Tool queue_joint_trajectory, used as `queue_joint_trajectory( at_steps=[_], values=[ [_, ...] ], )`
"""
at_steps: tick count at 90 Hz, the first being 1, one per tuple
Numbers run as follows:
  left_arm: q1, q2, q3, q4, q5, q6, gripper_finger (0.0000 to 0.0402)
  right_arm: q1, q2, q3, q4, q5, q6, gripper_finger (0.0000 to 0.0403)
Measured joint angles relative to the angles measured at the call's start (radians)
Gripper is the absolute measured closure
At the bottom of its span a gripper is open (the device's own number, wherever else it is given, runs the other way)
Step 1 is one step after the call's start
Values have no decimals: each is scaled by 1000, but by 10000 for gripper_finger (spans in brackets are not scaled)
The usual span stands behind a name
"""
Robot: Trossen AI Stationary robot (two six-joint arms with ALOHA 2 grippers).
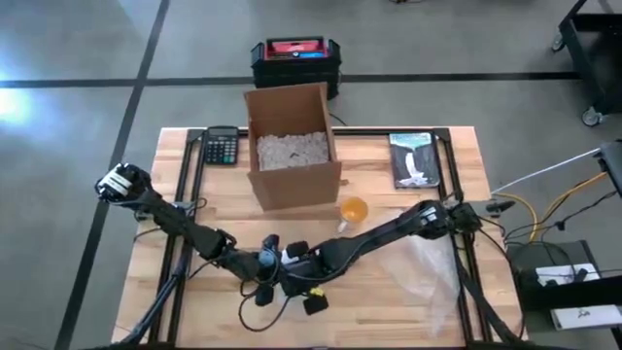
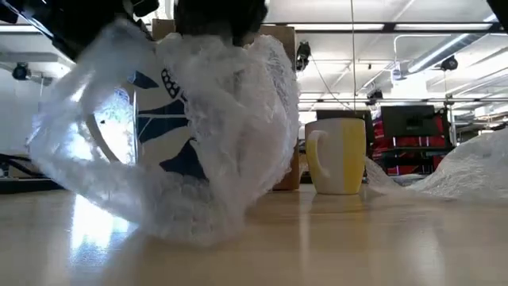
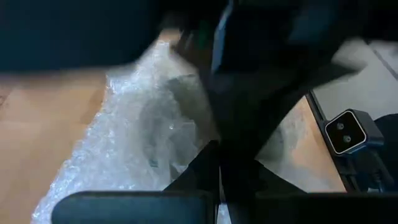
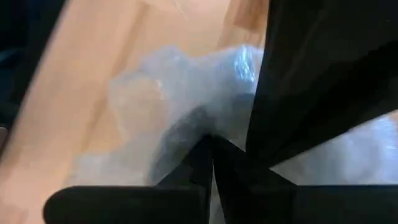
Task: Wrap mug
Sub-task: Wrap the blue mug with the transparent bubble wrap
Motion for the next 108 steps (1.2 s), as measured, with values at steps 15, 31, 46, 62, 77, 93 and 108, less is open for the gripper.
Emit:
queue_joint_trajectory(
  at_steps=[15,31,46,62,77,93,108],
  values=[
    [1,-3,-1,9,-4,17,401,-11,15,4,-16,-7,10,403],
    [-3,-4,0,19,-12,21,402,-11,-32,79,-100,-4,15,403],
    [-4,-8,-1,17,-14,21,402,-13,-106,103,-172,68,22,403],
    [-4,-8,-1,20,-14,20,402,-18,-59,96,-146,177,21,403],
    [-8,-12,-3,17,-7,25,402,-17,21,89,-155,155,41,403],
    [-7,-40,-1,-31,-4,-12,401,-14,75,87,-116,105,50,403],
    [-10,-65,-2,-64,-6,-24,401,-13,71,85,-112,94,50,403]
  ],
)
